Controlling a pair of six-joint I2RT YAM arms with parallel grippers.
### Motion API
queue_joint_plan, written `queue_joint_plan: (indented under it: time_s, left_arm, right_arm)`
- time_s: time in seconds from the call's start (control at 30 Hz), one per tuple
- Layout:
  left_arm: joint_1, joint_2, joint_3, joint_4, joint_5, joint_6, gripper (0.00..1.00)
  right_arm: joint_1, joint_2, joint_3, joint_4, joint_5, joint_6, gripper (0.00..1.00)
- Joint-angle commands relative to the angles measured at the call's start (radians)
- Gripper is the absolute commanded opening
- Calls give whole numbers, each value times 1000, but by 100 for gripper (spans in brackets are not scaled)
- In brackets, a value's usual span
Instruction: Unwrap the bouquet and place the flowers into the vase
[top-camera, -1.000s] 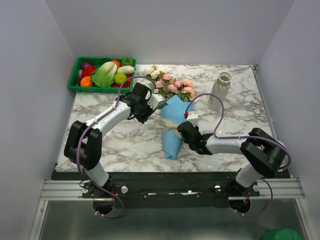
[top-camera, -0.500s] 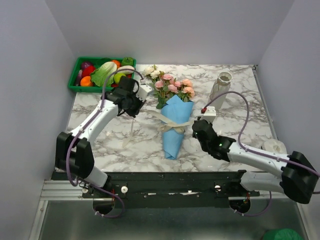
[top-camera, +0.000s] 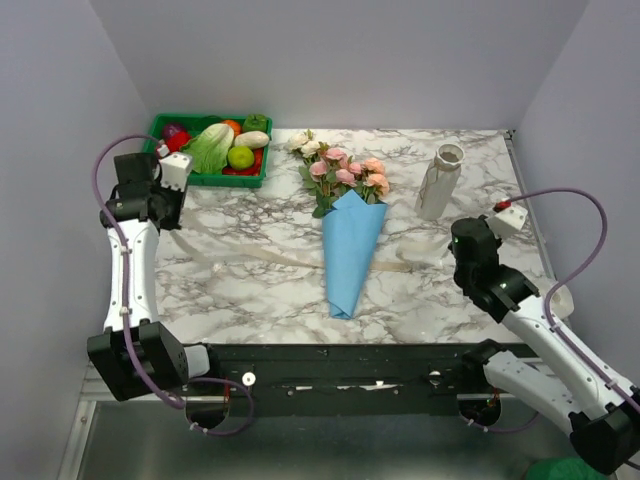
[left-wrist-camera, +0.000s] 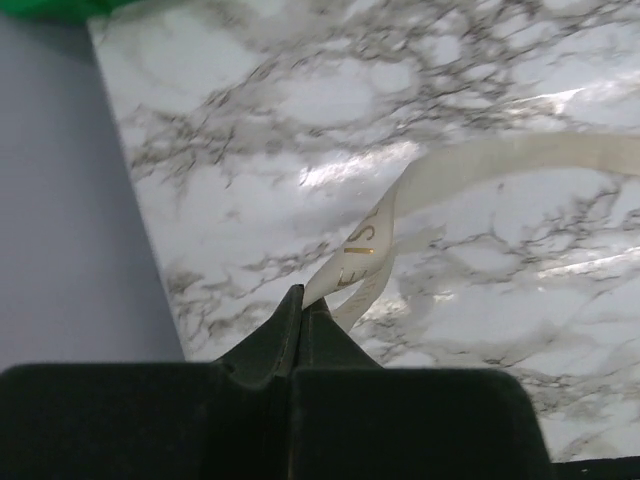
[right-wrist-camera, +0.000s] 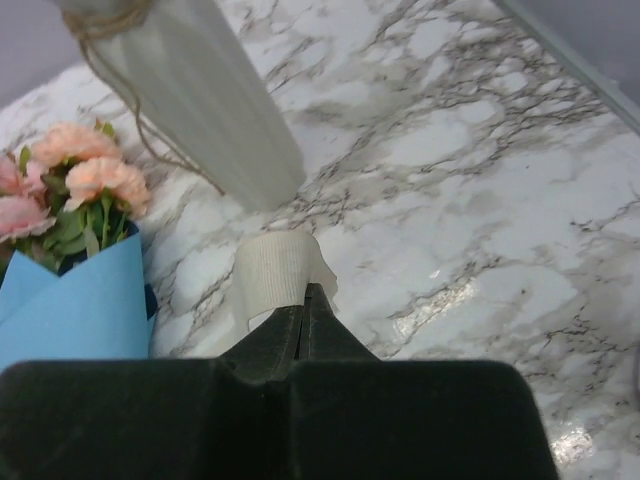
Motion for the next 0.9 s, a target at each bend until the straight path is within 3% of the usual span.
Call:
queue_joint_plan:
  time_s: [0.0, 0.03, 0.07, 0.13, 0.2, 0.33, 0.5, 0.57, 0.67, 0.87]
  left_arm:
    - [139, 22, -2, -47, -16, 47, 2]
    - [146, 13, -2, -52, -13, 54, 12]
    - [146, 5, -2, -53, -13, 64, 55]
    - [146, -15, 20, -70, 56, 70, 98]
    - [133, -15, 57, -137, 153, 70, 99]
    - [-27, 3, 146, -225, 335, 68, 99]
    - [-299, 58, 149, -118, 477, 13, 99]
    - [-359, 144, 163, -67, 498, -4, 99]
    - [-426, 288, 231, -61, 512, -8, 99]
    - [-431, 398, 260, -36, 494, -51, 99]
  right_arm:
    - [-81, 3, 82, -160, 58, 56, 1]
    - [-91, 15, 93, -174, 53, 57, 7]
    - [-100, 27, 105, -221, 53, 66, 42]
    - [-112, 68, 152, -283, 49, 114, 78]
    - [-112, 85, 191, -338, 34, 116, 100]
    - [-106, 14, 176, -279, -61, -17, 100]
    - [-77, -74, 151, -160, -175, -174, 100]
    - [-62, -94, 131, -110, -258, -231, 100]
    - [28, -62, 119, -88, -275, -302, 100]
    - [396, 127, 136, -99, -120, -358, 100]
